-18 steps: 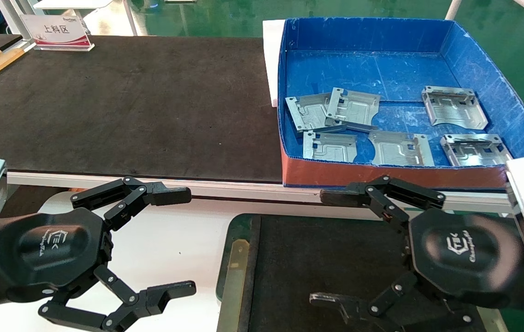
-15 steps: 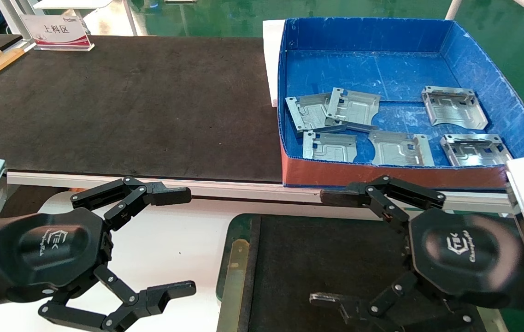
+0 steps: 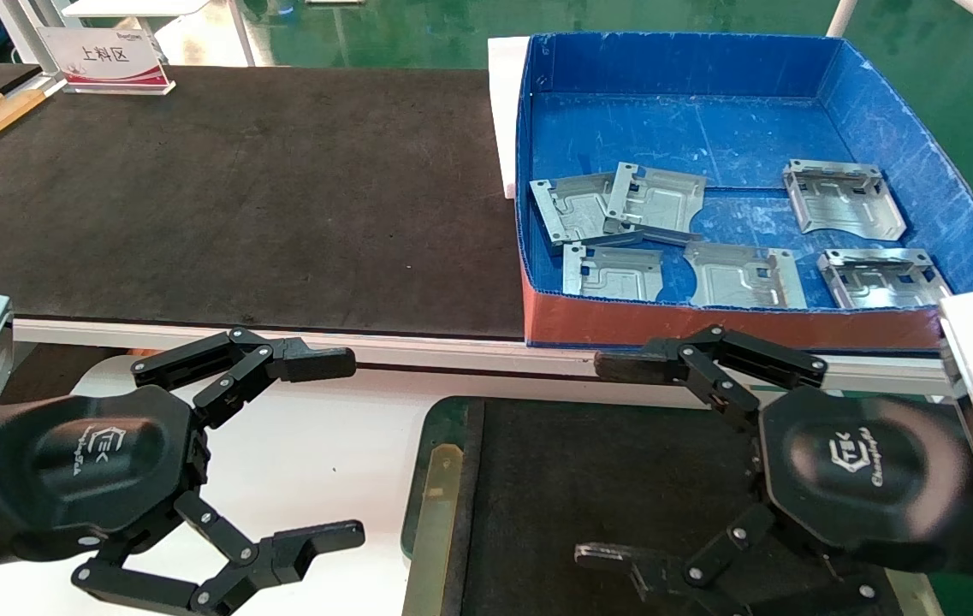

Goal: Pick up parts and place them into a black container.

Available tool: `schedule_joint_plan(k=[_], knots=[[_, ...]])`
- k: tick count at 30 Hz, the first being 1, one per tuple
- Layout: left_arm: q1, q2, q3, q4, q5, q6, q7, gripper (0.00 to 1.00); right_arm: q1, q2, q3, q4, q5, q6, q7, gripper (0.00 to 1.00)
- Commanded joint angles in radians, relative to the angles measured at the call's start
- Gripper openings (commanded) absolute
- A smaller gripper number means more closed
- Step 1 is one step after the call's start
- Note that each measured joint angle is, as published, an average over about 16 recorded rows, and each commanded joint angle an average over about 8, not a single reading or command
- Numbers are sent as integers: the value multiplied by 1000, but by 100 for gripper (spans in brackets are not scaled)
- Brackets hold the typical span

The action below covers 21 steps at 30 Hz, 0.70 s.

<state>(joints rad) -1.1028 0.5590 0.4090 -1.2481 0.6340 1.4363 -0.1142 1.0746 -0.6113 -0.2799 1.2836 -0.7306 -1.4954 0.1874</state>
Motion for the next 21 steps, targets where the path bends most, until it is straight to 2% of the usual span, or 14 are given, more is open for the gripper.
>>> schedule_joint_plan(k=[1,21], knots=[[0,0,0,0,0,0,0,0,0,0,0,0,0,0,0,100],[0,0,0,0,0,0,0,0,0,0,0,0,0,0,0,100]])
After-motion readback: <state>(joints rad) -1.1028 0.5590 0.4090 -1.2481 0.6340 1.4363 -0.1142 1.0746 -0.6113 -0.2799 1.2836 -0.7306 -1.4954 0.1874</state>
